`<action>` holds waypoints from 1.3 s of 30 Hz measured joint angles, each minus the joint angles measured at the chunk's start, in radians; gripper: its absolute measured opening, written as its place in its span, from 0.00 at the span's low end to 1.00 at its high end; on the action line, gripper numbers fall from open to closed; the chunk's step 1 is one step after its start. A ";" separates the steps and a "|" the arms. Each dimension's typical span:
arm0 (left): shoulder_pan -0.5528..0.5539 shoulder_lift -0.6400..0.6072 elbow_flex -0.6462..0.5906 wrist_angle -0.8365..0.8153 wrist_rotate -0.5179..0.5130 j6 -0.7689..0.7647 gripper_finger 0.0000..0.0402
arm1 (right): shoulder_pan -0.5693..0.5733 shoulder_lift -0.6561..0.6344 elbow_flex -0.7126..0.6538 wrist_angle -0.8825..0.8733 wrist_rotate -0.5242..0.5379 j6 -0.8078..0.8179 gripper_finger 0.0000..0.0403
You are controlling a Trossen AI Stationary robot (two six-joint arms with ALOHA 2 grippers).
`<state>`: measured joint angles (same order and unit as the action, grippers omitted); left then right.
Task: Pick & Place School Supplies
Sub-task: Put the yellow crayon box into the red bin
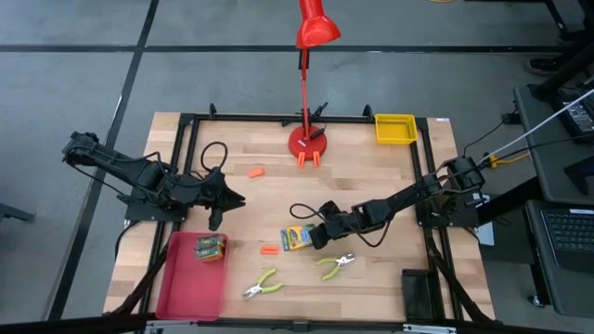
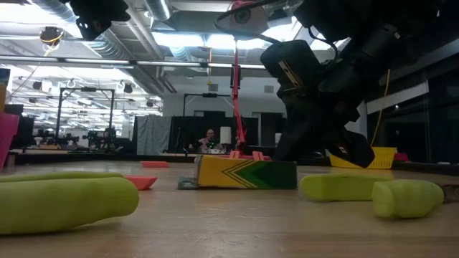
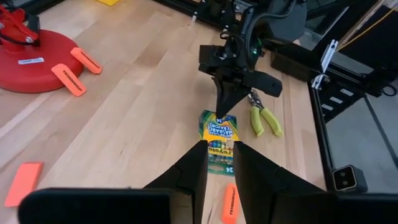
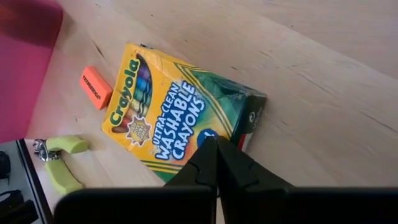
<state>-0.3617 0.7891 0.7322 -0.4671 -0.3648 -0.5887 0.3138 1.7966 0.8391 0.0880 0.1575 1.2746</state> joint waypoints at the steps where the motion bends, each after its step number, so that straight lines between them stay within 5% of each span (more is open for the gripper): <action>1: 0.000 0.000 0.000 0.001 0.003 0.000 0.18 | 0.000 0.000 0.000 -0.003 0.000 0.001 0.00; 14: 0.017 0.044 0.000 0.063 0.030 0.056 0.18 | 0.000 -0.001 0.000 -0.006 0.006 0.020 0.00; 39: 0.080 0.188 0.000 0.024 0.277 0.054 0.23 | -0.010 -0.002 0.001 -0.042 0.007 -0.004 0.00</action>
<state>-0.2821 0.9775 0.7319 -0.4428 -0.0882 -0.5350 0.3034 1.7947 0.8398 0.0462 0.1650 1.2704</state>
